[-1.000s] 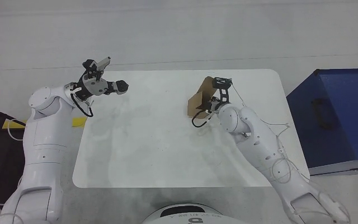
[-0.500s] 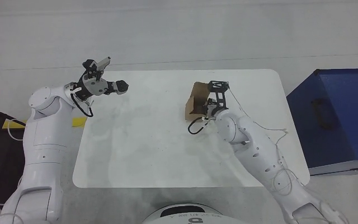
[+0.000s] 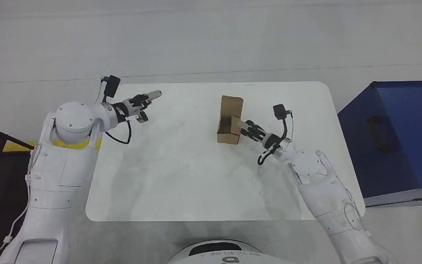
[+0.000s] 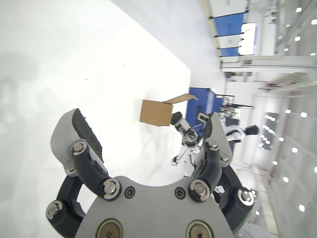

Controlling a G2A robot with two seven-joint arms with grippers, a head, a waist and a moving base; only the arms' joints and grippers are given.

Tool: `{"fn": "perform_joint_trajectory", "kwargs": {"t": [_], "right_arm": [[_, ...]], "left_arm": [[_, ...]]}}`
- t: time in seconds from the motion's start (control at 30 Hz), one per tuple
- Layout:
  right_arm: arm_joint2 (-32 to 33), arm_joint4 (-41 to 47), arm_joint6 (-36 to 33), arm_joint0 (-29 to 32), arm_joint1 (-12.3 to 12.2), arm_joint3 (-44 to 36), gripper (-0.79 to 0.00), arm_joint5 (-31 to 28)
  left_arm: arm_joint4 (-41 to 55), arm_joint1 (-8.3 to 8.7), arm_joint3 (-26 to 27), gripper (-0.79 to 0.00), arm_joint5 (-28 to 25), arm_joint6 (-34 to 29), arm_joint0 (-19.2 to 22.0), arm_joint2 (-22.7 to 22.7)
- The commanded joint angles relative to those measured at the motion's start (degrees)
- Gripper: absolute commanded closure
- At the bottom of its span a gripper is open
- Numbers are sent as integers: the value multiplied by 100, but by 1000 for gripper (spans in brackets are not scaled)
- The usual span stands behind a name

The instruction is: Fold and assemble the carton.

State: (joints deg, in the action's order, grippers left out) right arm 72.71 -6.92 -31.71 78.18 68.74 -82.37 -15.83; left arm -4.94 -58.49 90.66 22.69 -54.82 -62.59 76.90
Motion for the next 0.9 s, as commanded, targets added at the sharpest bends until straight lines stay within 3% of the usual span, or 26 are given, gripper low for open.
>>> {"fn": "perform_joint_trajectory", "kwargs": {"t": [0.0, 0.1, 0.13, 0.2, 0.5, 0.63, 0.73, 0.87], "right_arm": [[-111, 200, -134, -170, 25, 332, -339, -314], [-298, 227, -126, -435, 71, 729, -376, -499], [-337, 237, -83, -493, 84, 818, -459, -562], [-362, 297, 28, -558, 101, 984, -785, -697], [-339, 373, 107, -584, 106, 1108, -785, -824], [-339, 373, 107, -584, 106, 1108, -785, -824], [-339, 373, 107, -584, 106, 1108, -785, -824], [-339, 373, 107, -584, 106, 1108, -785, -824]], "left_arm": [[-214, -39, 97, -785, 175, -39, 143, -373], [-253, -147, -23, -785, 412, 0, 503, -938], [-291, -190, -123, -785, 491, 31, 642, -1138], [-333, -282, -339, -785, 626, 129, 935, -1494], [-240, -652, -1374, -776, 658, 362, 1793, -2571], [-172, -883, -1779, -566, 574, 556, 2103, -3093], [-220, -1055, -2036, -505, 472, 655, 2302, -3476], [-384, -1231, -2302, -563, 306, 467, 2494, -3918]]}}
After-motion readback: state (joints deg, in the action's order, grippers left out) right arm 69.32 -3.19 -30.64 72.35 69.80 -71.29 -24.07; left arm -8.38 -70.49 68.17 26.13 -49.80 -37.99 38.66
